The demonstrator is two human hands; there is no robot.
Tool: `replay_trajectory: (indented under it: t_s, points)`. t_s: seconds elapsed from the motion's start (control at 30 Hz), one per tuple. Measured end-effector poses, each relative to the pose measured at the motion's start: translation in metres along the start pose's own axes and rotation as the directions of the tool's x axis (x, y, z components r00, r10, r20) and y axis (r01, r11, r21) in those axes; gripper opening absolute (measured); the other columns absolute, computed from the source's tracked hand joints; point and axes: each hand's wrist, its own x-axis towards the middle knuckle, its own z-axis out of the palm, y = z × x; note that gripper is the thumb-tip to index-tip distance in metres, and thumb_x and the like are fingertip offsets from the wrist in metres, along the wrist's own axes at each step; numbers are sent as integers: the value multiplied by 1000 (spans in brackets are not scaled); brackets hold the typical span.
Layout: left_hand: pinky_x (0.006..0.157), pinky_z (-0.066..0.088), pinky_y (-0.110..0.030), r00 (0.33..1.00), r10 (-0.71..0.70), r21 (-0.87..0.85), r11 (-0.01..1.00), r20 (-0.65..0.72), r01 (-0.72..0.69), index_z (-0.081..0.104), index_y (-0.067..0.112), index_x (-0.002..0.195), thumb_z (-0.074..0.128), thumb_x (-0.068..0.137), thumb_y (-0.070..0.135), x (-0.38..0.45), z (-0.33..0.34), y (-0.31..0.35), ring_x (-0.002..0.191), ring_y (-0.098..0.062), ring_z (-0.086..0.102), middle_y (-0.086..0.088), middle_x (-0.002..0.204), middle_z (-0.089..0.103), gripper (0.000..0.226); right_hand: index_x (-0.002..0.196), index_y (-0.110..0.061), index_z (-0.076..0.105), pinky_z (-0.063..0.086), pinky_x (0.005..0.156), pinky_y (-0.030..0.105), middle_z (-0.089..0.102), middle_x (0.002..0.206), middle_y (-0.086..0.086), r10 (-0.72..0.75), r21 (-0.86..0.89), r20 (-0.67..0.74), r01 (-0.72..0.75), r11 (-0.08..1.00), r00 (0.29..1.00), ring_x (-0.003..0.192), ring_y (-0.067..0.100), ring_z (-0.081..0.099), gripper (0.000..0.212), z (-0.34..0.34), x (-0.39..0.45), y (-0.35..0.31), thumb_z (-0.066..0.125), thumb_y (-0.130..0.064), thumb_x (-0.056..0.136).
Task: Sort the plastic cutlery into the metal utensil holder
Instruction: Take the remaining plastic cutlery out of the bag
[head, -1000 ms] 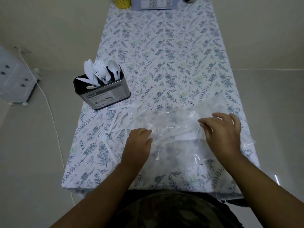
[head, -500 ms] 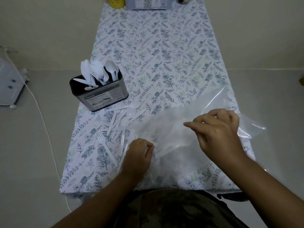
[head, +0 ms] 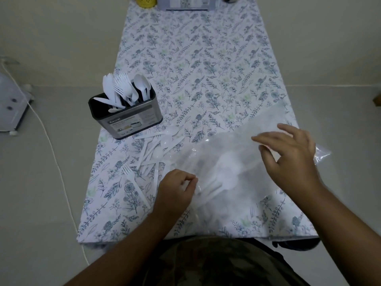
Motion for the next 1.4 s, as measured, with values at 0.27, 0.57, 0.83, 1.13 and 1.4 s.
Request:
replay_trajectory:
  t_s: [0.27, 0.57, 0.83, 1.13, 1.4]
  points:
    - [63, 52, -31, 994, -93, -171, 982, -58, 82, 74, 15, 77, 71, 90, 25, 20, -6, 39, 68, -10, 63, 7, 70, 67, 17, 82, -33, 63, 24, 85, 32, 55, 86, -13, 9, 13, 324, -14, 1000, 946, 96, 16, 46, 44, 21, -42, -64, 56, -77, 78]
    - [79, 55, -29, 994, -79, -397, 917, -68, 46, 69, 10, 91, 48, 97, 25, 16, -23, 46, 90, -15, 66, 4, 91, 67, 27, 78, -27, 74, 30, 99, 41, 60, 89, -7, -60, 38, 246, 53, 998, 967, 100, 24, 52, 18, 44, -43, -60, 61, -38, 83]
    - [92, 40, -21, 948, 72, -9, 997, 311, -73, 60, 12, 117, 58, 95, 20, 10, 14, 6, 107, -12, 50, -1, 112, 58, 24, 81, -40, 64, 28, 96, 9, 62, 97, -19, 131, 370, 344, -262, 891, 930, 110, 15, 47, 14, 42, -33, -51, 53, -41, 89]
    - [92, 43, -38, 893, -88, 457, 879, 440, -139, 43, 6, 131, 61, 88, 50, 45, 62, 25, 116, -28, 46, -14, 128, 49, 65, 79, -34, 67, 35, 94, 20, 63, 98, -19, 224, 471, 390, -402, 785, 893, 111, 12, 53, 17, 39, -33, -49, 54, -41, 87]
    - [99, 43, -42, 827, -218, 620, 762, 518, -188, 39, 6, 135, 45, 101, 34, 61, 69, 38, 128, -29, 42, -14, 139, 44, 44, 81, -27, 69, 35, 93, 19, 64, 100, -13, 259, 461, 408, -442, 770, 876, 112, 13, 53, 18, 38, -32, -51, 59, -33, 94]
